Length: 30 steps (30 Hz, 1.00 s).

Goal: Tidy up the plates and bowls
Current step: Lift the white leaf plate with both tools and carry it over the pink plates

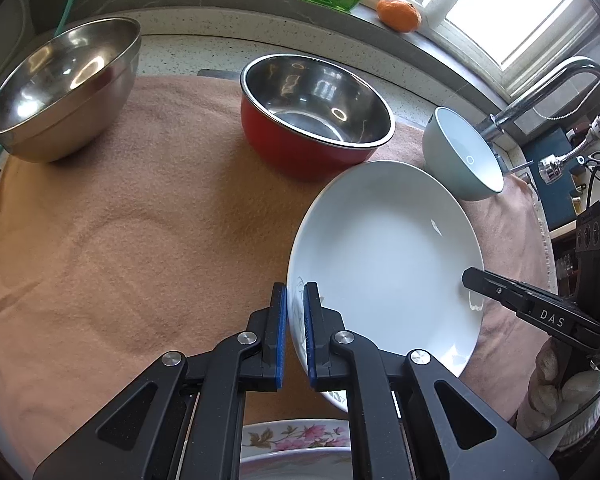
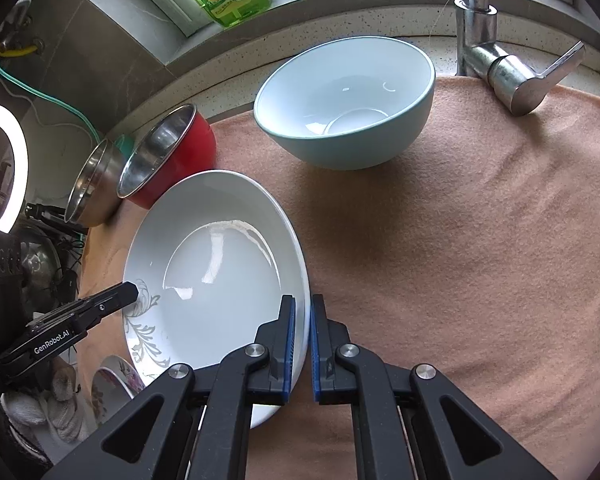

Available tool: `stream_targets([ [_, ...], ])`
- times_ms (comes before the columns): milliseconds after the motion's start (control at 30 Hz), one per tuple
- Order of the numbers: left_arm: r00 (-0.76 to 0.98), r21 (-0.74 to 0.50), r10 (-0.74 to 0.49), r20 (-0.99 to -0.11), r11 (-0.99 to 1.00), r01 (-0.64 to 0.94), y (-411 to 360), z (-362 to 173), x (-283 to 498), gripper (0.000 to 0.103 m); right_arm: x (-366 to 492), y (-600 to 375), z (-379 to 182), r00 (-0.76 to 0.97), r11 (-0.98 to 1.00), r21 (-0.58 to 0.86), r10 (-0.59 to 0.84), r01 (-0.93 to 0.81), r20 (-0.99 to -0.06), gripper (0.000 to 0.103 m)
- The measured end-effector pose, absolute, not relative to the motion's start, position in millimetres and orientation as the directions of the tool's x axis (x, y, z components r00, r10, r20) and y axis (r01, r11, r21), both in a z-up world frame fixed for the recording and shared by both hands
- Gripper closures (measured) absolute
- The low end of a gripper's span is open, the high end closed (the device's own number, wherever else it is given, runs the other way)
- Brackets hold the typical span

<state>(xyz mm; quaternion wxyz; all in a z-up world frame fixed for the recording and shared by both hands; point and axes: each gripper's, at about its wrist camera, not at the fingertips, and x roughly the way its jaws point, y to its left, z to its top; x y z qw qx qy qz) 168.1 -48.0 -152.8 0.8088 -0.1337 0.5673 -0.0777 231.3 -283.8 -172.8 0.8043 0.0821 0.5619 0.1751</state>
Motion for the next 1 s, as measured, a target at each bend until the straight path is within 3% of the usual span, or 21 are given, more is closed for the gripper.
stream_targets([
  [1000,0.392,-0.348,-0.322,-0.862,0.937,0.004,-49,-116,150,0.097,202,-293,-128,0.362,0.923,0.335,0.383,-0.190,-0.850,0.096],
])
